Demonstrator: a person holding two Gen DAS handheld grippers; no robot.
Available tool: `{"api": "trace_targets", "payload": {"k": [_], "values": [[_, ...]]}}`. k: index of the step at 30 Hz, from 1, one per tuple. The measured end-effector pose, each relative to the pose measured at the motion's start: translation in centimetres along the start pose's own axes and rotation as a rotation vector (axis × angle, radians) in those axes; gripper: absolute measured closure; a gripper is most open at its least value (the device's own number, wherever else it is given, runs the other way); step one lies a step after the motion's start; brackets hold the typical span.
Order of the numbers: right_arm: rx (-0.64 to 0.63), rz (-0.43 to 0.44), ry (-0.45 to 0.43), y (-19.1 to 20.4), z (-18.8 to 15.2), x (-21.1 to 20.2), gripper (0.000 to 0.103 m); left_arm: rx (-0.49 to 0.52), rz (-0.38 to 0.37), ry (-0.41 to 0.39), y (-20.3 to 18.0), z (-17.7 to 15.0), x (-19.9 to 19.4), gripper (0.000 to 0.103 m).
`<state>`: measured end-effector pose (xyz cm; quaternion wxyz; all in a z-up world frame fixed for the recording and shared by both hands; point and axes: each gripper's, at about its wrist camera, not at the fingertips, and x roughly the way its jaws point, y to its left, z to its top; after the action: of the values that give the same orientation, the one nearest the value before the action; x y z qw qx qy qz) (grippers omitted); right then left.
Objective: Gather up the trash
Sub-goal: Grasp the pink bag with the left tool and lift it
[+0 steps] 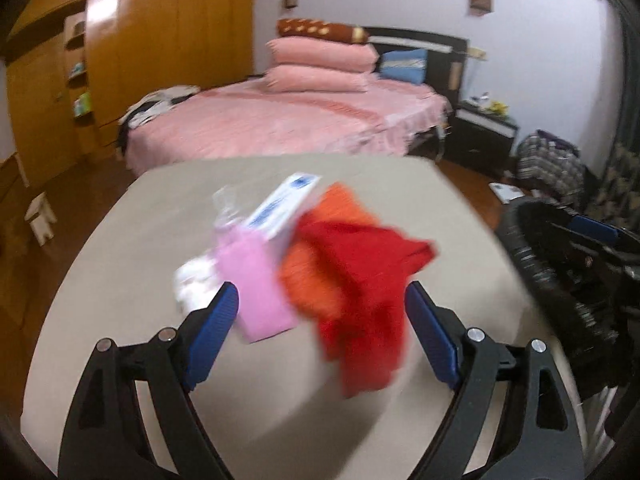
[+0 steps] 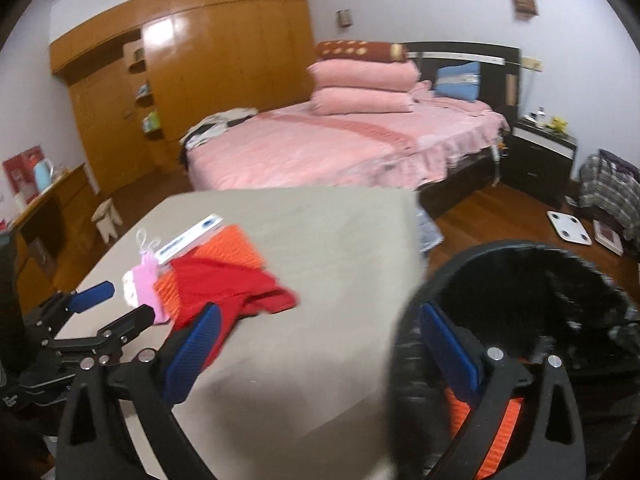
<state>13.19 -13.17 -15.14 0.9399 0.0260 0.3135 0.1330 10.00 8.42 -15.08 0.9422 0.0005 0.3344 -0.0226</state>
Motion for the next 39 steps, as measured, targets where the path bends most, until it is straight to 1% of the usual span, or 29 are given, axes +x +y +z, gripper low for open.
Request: {"api": "trace_targets", "payload": {"k": [4,7,8,10,13,15,19,22,24,26,28,34,36,39], "values": [[-0.068,-0.029,0.037,2.9,-1.6,3.0,0.006,-0.060,0.046,0.034,2.6,-0.8,1.1,0.021],[-0.094,-0.068,0.061,3.7,-2.4,5.0,0.006,-0.081,0.058,0.053,3.6,-1.0,2.0,0.025],[-0.098,-0.082,0.084,3.8,-2.6,5.7,0.006,-0.086,0.059,0.057,3.9,-1.0,2.2,0.028],[-0.095,-0.089,0.107,3.9,-2.6,6.2,0.007,-0.091,0.058,0.057,4.0,-0.9,2.5,0.030],[-0.097,-0.086,0.100,4.1,-2.3,6.2,0.007,-0.096,0.057,0.059,4.0,-0.4,3.2,0.032],[-0.108,-0.089,0.104,4.3,-2.5,6.3,0.007,-0.099,0.054,0.063,3.6,0.0,3.7,0.037],[-0.130,-0.088,0.104,4.9,-2.6,6.2,0.008,-0.112,0.057,0.072,3.7,0.5,4.7,0.043],[-0.133,-0.086,0.106,4.6,-2.4,6.4,0.008,-0.115,0.049,0.077,3.6,0.6,5.0,0.058],[-0.130,-0.083,0.109,4.5,-2.4,6.4,0.008,-0.111,0.041,0.074,3.4,0.6,4.8,0.079],[-0.128,-0.079,0.109,4.5,-2.3,6.4,0.008,-0.098,0.034,0.069,3.2,0.6,4.7,0.085],[-0.126,-0.072,0.102,4.5,-2.2,6.2,0.008,-0.089,0.029,0.054,2.8,0.7,4.1,0.086],[-0.085,-0.065,0.090,3.7,-1.9,5.7,0.008,-0.063,-0.020,0.008,1.7,0.1,0.9,0.086],[-0.071,-0.064,0.087,3.5,-1.7,5.7,0.008,-0.055,-0.026,0.010,1.6,-0.2,0.4,0.086],[-0.068,-0.061,0.082,3.4,-1.3,5.7,0.008,-0.070,-0.026,0.022,1.8,-0.6,0.1,0.086]]}}
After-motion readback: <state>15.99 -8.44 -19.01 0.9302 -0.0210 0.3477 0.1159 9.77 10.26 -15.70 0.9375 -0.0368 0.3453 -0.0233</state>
